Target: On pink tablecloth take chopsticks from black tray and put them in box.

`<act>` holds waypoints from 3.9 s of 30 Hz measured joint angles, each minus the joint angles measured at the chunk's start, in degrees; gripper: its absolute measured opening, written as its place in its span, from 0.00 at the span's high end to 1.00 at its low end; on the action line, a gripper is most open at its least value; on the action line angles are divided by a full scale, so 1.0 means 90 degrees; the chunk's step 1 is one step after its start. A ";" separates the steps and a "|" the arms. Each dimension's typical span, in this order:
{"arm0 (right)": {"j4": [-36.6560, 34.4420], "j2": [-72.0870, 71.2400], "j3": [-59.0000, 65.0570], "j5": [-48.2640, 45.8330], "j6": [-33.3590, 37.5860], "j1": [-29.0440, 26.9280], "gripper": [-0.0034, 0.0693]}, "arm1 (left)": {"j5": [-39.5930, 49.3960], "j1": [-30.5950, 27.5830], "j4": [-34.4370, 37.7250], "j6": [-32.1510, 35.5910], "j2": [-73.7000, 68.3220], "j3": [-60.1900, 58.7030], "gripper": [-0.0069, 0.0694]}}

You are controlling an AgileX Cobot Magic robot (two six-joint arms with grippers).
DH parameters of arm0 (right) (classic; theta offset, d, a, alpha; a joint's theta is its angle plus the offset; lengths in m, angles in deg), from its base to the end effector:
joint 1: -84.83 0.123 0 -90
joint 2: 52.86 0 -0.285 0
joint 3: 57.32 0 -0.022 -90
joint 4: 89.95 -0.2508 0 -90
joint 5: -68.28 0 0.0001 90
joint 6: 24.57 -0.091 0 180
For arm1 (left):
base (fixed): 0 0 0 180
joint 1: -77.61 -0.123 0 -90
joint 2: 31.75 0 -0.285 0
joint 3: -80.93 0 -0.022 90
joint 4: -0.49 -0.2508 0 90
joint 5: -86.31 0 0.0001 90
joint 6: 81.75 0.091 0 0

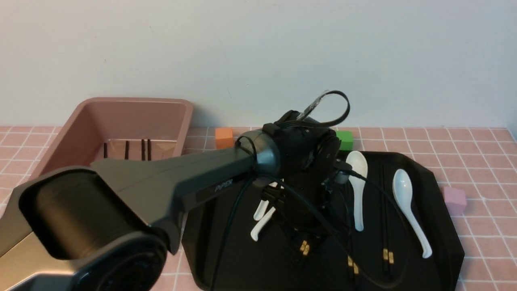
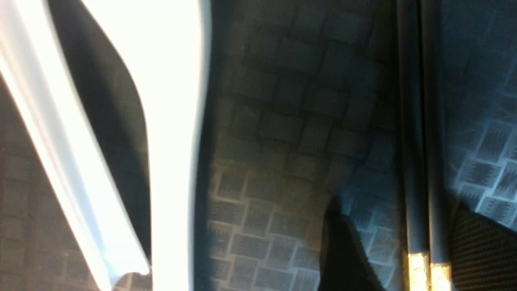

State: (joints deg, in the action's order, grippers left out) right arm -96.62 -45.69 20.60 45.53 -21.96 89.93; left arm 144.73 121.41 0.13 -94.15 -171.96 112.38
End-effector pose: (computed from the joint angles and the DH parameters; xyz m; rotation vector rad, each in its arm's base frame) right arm 0.0512 0.0087 0.1742 -0.0564 1.8812 0.1458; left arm 0.3494 -0.3344 0.1568 0.7988 2.8272 -0.1480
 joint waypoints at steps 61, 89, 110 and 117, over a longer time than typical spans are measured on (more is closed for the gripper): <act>-0.0007 0.0000 0.0000 0.0000 0.0000 0.0000 0.62 | -0.0573 -0.3552 -0.0823 -0.0782 0.3732 -0.3183 0.75; 0.0000 0.0000 0.0000 0.0000 0.0000 0.0000 0.62 | -0.0613 -0.3733 -0.1151 -0.1014 0.3341 -0.3183 0.47; 0.0000 0.0000 0.0000 0.0000 0.0000 0.0000 0.62 | -0.3019 -0.3733 0.0308 -0.0310 1.0345 -0.7775 0.93; -0.0006 0.0000 0.0000 0.0000 0.0000 0.0000 0.62 | -0.3705 -0.3733 0.0379 -0.0298 1.2227 -0.9380 0.93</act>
State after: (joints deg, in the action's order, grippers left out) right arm -96.67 -45.69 20.60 45.53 -21.96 89.93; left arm 111.38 87.81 3.55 -96.83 -61.91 27.96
